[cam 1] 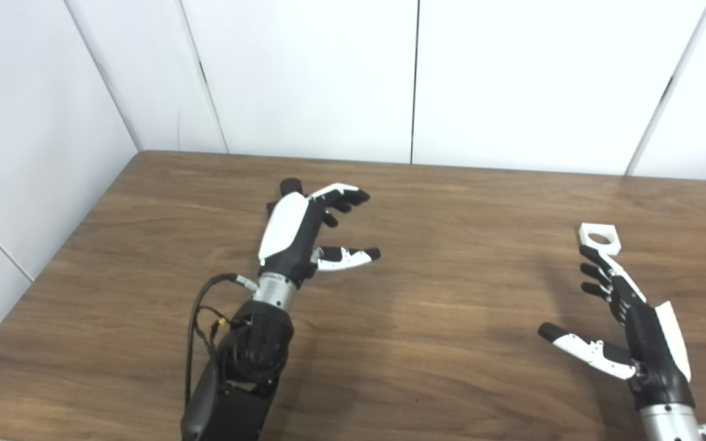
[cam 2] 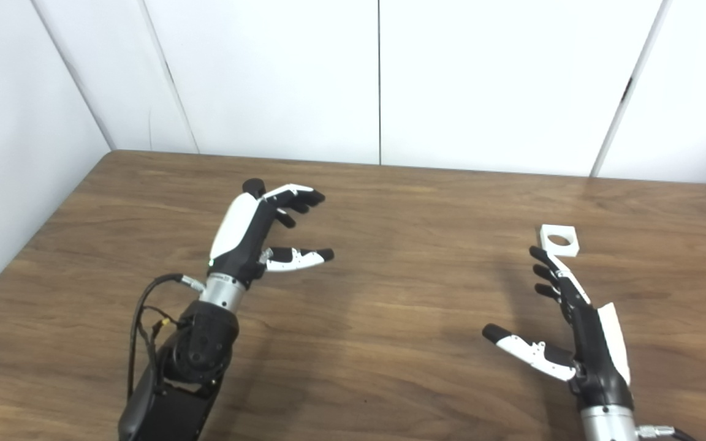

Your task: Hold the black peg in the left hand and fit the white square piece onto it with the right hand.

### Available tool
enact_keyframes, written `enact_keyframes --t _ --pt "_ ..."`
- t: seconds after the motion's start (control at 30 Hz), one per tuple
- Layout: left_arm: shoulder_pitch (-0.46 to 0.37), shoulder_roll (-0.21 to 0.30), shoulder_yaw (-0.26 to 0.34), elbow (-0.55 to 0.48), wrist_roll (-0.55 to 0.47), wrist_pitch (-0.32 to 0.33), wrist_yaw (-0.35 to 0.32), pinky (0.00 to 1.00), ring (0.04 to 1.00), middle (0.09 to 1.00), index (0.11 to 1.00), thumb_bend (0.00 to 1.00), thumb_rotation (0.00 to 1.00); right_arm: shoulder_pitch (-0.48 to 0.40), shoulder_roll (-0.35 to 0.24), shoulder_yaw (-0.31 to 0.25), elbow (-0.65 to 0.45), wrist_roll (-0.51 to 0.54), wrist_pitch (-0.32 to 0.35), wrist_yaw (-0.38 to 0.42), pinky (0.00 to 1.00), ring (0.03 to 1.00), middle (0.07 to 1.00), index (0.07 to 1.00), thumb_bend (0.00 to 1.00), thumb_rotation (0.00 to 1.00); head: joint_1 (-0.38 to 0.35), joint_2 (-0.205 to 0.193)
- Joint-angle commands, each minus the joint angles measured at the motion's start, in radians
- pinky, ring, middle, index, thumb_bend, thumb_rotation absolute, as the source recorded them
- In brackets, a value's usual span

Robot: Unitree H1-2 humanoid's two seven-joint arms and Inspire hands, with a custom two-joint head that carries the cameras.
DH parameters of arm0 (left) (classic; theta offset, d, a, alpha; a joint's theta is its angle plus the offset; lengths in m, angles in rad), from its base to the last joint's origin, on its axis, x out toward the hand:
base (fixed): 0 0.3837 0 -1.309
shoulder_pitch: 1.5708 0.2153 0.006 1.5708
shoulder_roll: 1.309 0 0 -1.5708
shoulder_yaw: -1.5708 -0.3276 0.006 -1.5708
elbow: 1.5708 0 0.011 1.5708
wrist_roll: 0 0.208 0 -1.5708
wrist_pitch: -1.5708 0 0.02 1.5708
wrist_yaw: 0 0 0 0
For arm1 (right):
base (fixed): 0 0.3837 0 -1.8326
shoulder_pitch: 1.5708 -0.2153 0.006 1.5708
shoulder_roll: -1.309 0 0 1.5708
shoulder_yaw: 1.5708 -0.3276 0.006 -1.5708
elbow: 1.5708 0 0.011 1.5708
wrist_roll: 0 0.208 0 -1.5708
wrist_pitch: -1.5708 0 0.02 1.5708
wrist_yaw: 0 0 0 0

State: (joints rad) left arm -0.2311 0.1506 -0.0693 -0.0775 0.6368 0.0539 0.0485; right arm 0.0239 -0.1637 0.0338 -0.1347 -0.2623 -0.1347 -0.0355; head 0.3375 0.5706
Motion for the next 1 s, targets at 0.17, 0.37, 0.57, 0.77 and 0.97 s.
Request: enact_keyframes --t 0.17,0.37,0.57,0.77,0.97 --pt "-0.072 0.047 0.006 -0.018 0.024 -0.012 0.032 0.56 0.699 0.734 0.664 0.73 0.15 -0.015 -0.028 -0.012 0.042 -0.022 -0.053 -0.014 0.79 0.872 0.904 0.856 0.86 0.40 0.004 0.001" --pt "-0.087 0.075 0.007 0.028 0.035 -0.019 0.052 0.59 0.739 0.779 0.678 0.72 0.21 -0.013 -0.025 -0.013 0.054 -0.003 -0.064 -0.011 0.80 0.871 0.903 0.852 0.87 0.38 0.004 -0.001" --pt "-0.110 0.108 0.015 0.052 0.064 -0.004 0.070 0.61 0.751 0.793 0.684 0.72 0.23 -0.014 -0.031 -0.018 0.055 -0.005 -0.061 -0.010 0.78 0.866 0.906 0.860 0.86 0.40 0.011 -0.001" --pt "-0.134 0.146 0.011 0.110 0.105 0.003 0.090 0.62 0.781 0.803 0.695 0.71 0.20 -0.011 -0.029 -0.015 0.049 -0.011 -0.050 -0.009 0.76 0.847 0.904 0.868 0.86 0.40 0.012 -0.001" --pt "-0.155 0.178 0.020 0.155 0.110 0.012 0.109 0.65 0.818 0.822 0.698 0.72 0.20 -0.010 -0.030 -0.017 0.053 -0.001 -0.053 -0.008 0.77 0.853 0.905 0.867 0.86 0.39 0.015 -0.002"
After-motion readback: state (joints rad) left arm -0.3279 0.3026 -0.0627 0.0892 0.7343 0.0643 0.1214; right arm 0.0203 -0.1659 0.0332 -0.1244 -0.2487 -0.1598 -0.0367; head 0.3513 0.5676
